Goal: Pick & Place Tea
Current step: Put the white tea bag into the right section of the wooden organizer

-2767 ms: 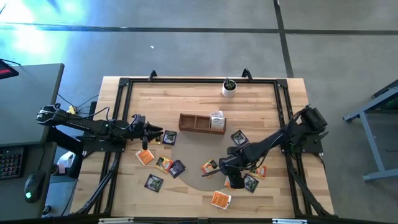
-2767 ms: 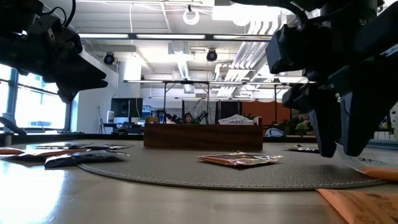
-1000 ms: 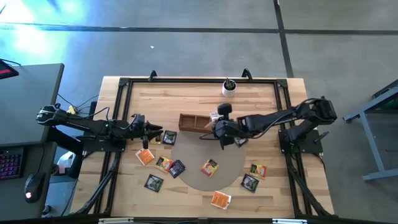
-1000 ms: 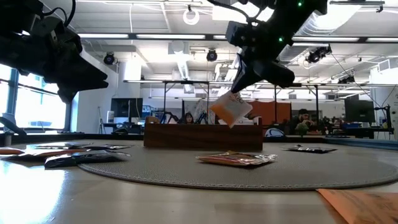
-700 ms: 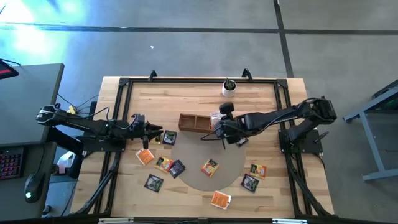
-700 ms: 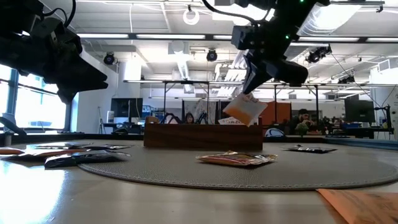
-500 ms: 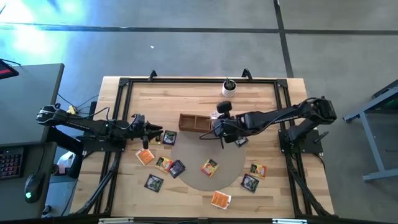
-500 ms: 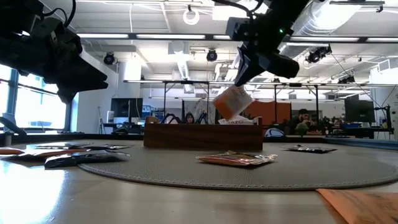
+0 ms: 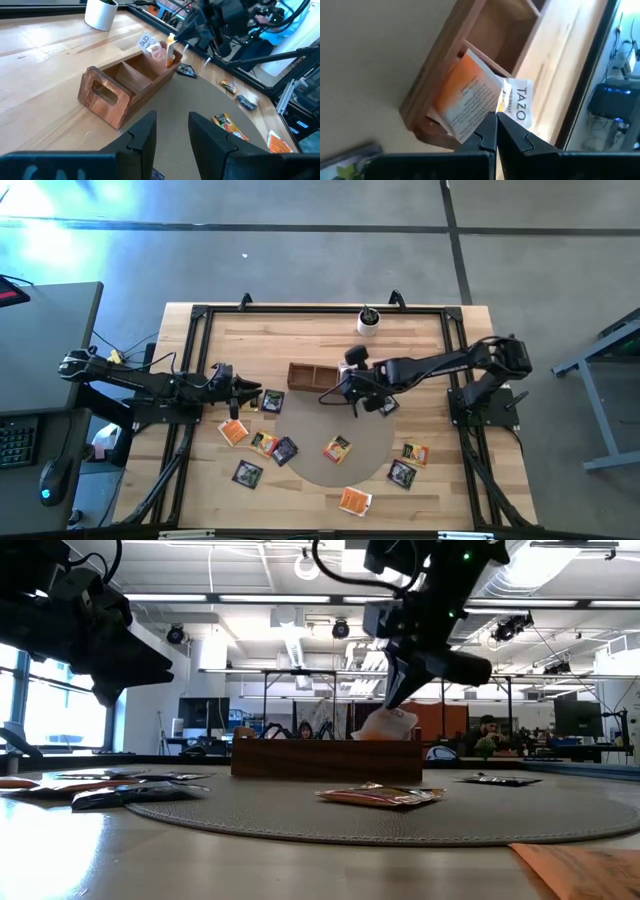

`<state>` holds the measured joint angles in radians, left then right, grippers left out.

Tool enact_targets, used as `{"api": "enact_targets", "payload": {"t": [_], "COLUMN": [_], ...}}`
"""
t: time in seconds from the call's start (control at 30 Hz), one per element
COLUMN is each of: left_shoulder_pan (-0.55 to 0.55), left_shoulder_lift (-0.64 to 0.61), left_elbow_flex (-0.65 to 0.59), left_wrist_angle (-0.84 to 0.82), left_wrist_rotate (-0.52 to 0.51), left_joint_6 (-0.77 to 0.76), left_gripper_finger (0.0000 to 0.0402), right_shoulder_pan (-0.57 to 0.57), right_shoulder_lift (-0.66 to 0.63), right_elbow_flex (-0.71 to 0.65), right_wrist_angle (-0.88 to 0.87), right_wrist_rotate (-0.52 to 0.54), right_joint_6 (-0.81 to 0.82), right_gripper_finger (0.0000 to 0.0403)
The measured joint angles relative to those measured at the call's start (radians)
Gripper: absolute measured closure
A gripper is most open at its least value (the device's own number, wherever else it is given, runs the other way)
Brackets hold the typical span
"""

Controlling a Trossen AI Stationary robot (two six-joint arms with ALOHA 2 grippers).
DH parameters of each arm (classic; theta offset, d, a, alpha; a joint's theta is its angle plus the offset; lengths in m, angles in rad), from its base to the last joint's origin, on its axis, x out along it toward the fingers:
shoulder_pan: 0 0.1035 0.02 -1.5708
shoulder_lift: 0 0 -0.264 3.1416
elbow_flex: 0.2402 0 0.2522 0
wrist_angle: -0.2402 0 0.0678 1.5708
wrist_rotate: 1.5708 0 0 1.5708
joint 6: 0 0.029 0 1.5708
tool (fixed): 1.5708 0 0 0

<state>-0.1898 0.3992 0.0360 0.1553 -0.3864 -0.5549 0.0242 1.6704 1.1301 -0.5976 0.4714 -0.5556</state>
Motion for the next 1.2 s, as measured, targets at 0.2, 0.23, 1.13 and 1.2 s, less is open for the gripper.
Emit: {"api": "enact_targets", "payload": {"t": [0.2, 0.23, 1.13, 1.2], "left_shoulder_pan": [0.000, 0.000, 0.000, 0.000], "left_shoulder_lift": [0.000, 0.000, 0.000, 0.000], "left_elbow_flex": [0.000, 0.000, 0.000, 0.000], "left_wrist_angle": [0.000, 0.000, 0.002, 0.000], "left_wrist_rotate": [0.000, 0.000, 0.005, 0.005], "left_joint_6": [0.000, 0.000, -0.009, -0.011], "left_gripper_finger": [0.0289, 0.0289, 0.0289, 0.0289], "right_shoulder_pan": [0.000, 0.000, 0.395, 0.444], "right_shoulder_lift": [0.013, 0.013, 0.061, 0.075], "right_elbow_flex": [0.000, 0.000, 0.181, 0.182], "right_wrist_angle": [0.107, 0.119, 0.231, 0.232], "right_wrist_rotate": [-0.001, -0.014, -0.228, -0.243], "right_joint_6": [-0.029, -0.029, 0.369, 0.448], "right_gripper_finger": [0.0386, 0.0381, 0.0316, 0.0310]}}
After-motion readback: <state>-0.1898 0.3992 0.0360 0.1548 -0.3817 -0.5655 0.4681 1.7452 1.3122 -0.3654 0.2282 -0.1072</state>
